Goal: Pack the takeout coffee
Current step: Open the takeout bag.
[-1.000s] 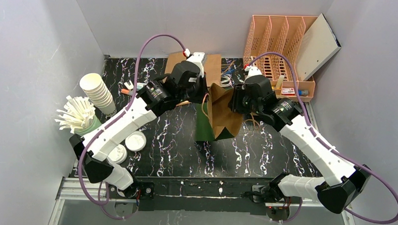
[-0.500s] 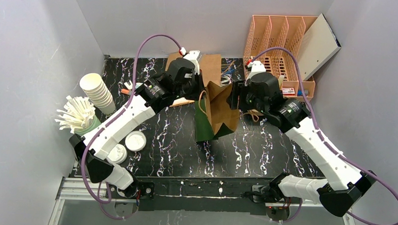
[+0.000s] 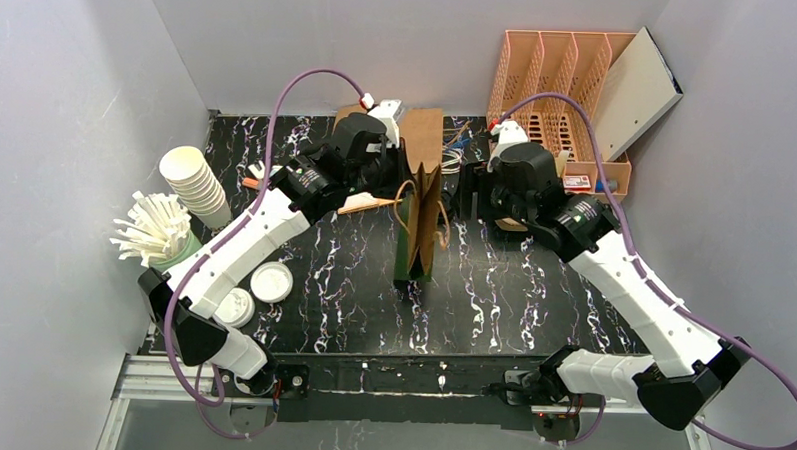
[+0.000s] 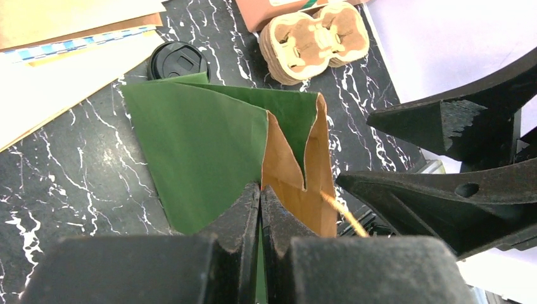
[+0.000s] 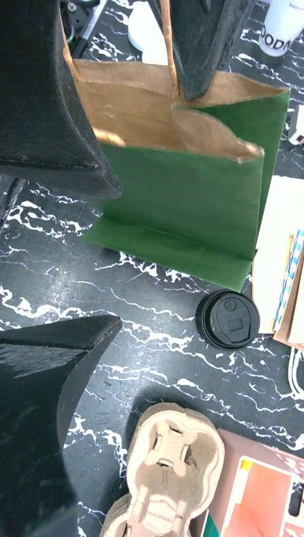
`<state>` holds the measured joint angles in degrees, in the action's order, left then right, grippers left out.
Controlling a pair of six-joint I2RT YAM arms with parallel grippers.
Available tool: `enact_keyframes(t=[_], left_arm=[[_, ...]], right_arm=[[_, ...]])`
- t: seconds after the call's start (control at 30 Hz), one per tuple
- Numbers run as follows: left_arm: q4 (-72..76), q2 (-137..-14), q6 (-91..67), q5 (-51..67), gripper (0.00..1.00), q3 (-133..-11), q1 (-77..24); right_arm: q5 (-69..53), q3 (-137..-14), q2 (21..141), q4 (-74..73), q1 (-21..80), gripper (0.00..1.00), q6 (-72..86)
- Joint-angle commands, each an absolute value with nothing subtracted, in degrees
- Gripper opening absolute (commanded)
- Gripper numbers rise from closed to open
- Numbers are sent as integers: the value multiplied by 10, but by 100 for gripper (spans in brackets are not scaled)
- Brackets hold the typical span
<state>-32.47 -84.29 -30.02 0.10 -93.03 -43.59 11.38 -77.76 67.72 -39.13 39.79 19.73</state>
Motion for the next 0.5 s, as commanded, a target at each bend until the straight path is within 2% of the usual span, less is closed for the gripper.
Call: enact_keyframes(t=[0.0,0.2,0.47], left_arm=[[-311,-827,-294,31,0,-924,-432],[-303,-826,-300,36,0,-915,-432],[-303,-818,-304,36,0,-912,-432]], right_arm=[[92,-798,653,-370,398,77,197],[43,-817,632,-357,398,82,208],[-15,-843,666,-354,399,82,232]])
